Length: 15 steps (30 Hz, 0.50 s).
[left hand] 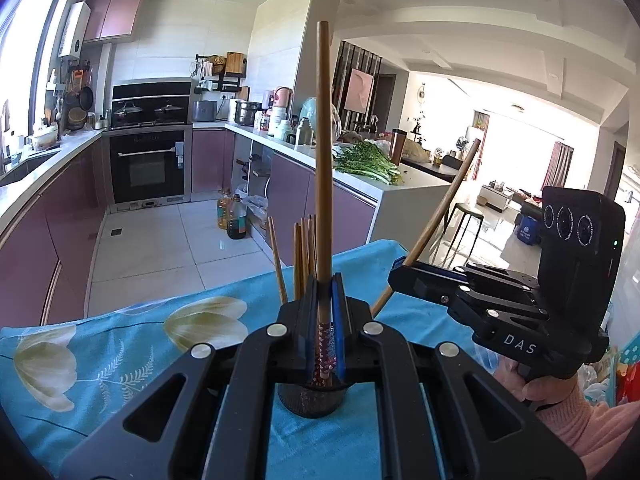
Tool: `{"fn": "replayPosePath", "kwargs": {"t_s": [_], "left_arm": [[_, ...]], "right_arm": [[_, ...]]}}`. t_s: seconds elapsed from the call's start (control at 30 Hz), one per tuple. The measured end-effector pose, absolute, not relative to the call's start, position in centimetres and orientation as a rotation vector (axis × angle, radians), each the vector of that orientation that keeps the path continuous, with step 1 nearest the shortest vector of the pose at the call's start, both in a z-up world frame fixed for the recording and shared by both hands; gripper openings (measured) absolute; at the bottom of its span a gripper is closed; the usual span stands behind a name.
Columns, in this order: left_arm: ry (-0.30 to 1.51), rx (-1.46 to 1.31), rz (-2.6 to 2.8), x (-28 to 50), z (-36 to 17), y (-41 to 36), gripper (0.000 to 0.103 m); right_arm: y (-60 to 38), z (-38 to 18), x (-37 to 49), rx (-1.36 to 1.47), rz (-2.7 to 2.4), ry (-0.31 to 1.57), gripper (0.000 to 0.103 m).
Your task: Organize utensils
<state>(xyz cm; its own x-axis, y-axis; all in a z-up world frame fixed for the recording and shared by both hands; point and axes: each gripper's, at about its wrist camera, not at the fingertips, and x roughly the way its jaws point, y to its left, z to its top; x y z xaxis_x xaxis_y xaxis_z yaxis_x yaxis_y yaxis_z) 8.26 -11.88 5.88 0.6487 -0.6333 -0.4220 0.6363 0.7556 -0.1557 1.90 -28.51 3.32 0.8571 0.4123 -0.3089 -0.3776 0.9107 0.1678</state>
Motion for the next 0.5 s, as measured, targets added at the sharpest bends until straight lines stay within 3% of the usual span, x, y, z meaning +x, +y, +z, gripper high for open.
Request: {"fn": "replayPosePath", "kwargs": {"t_s": [0.5], "left_arm": [[0.524,0.027,-0.712,9.1,4.4,-12.4,0.008]], "right_arm": [[-27.7,3.1,2.3,0.108,0.411,0.387,0.006]]}}
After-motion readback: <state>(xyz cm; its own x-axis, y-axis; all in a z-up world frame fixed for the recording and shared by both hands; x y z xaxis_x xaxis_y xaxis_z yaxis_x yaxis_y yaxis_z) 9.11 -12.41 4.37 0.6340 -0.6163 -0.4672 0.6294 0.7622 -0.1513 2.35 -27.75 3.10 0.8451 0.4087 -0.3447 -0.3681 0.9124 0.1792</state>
